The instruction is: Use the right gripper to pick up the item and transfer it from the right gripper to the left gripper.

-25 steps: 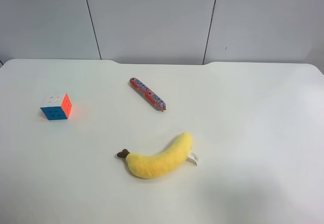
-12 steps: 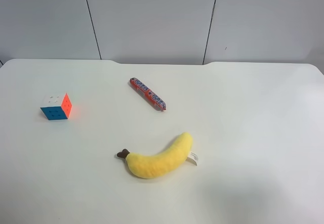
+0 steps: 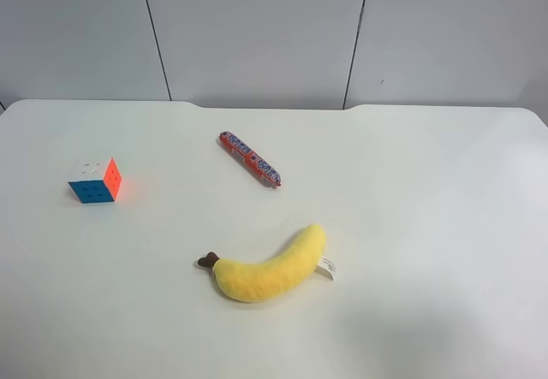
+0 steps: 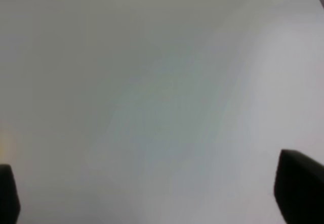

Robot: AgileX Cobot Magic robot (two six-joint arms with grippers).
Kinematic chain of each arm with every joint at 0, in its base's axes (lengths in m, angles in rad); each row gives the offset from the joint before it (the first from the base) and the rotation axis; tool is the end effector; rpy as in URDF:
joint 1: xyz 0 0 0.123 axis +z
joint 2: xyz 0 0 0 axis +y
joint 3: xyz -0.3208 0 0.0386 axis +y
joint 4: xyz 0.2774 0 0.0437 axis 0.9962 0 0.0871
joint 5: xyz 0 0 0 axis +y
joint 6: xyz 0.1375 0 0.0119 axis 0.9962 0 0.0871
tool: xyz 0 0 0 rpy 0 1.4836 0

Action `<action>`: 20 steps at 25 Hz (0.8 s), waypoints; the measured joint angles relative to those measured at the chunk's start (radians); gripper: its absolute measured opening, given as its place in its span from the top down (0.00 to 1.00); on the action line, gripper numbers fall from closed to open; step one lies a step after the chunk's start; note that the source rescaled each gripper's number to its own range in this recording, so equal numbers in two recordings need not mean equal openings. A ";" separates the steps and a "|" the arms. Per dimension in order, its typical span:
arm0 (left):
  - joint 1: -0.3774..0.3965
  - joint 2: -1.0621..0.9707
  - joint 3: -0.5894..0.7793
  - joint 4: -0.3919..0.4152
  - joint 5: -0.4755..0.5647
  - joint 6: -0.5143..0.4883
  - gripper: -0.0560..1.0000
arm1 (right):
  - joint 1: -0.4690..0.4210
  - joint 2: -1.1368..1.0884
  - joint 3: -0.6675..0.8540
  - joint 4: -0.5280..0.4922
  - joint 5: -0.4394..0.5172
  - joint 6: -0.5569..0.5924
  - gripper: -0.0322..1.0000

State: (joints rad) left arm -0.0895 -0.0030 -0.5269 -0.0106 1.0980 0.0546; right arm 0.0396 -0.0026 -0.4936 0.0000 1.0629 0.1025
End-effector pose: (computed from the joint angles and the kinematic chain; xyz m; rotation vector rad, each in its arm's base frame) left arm 0.0185 -0.0030 0.2746 0.1486 2.0464 -0.0344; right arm 0.0246 0.0010 0.2675 0.0645 2.0504 0.0884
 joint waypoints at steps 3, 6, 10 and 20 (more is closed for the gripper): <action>0.000 0.000 0.022 0.001 -0.029 0.000 0.00 | 0.000 0.000 0.000 0.000 0.000 0.000 0.00; 0.000 0.000 0.022 0.001 -0.036 0.000 0.00 | 0.000 0.000 0.000 0.000 0.000 0.000 0.00; 0.000 0.000 0.022 0.002 -0.036 0.000 0.00 | 0.000 0.000 0.000 0.000 0.000 0.000 0.00; 0.000 0.000 0.022 0.001 -0.036 0.000 0.00 | 0.000 0.000 0.000 0.000 0.000 0.000 0.00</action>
State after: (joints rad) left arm -0.0895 -0.0030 -0.5052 -0.0098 1.0621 0.0546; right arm 0.0396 -0.0026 -0.4936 0.0000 1.0629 0.1025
